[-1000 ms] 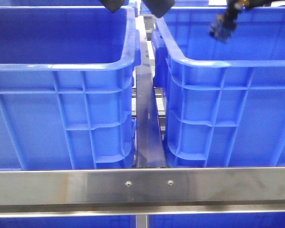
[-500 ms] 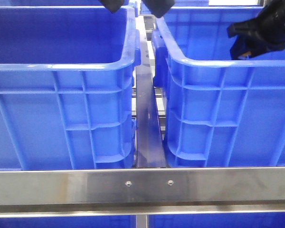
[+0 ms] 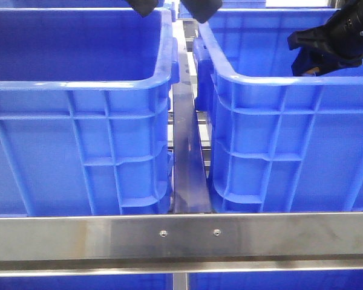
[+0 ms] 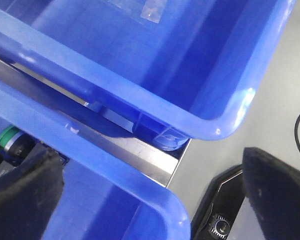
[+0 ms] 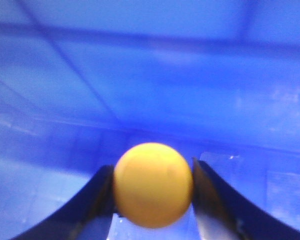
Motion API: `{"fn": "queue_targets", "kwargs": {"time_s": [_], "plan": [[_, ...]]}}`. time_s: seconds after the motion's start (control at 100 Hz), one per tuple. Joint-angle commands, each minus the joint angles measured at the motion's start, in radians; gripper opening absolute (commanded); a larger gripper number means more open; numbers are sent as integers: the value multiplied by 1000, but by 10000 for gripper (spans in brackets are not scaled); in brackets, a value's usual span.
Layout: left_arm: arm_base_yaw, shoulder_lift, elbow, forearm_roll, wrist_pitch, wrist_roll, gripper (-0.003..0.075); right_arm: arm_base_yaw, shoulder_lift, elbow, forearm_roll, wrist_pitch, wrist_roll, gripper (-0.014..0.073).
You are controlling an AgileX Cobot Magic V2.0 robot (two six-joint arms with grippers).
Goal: Pick red and yellow buttons and place in box
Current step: 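Carry the yellow button with the right gripper down into the empty bin, then open the right gripper to release the yellow button and lift away, then reach the left gripper back into the button bin and grasp a red-capped button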
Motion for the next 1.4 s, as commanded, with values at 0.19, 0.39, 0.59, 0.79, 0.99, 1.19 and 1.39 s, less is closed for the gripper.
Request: {"fn": "queue_targets", "kwargs": {"time_s": [0.19, 0.39, 0.59, 0.79, 0.99, 1.19, 1.39], "plan": [[-8, -35, -33, -24, -47, -5, 680, 0, -56, -30, 12, -15, -14, 475], [-8, -35, -33, -24, -47, -5, 680, -2, -113, -30, 12, -1, -14, 475], [-8, -35, -33, -24, -43, -5, 680, -3, -190, -24, 12, 111, -13, 470], [-8, -35, -33, -24, -43, -5, 671, -3, -293, 33, 12, 138, -10, 281], [-8, -35, -33, -24, -45, -10, 670, -3, -433, 146, 12, 132, -10, -79], [-8, -35, -33, -24, -63, -10, 670, -3, -603, 288, 12, 89, -10, -63], [-8, -35, -33, 54, -84, -112, 670, -3, -806, 472, 12, 20, -10, -63]]}}
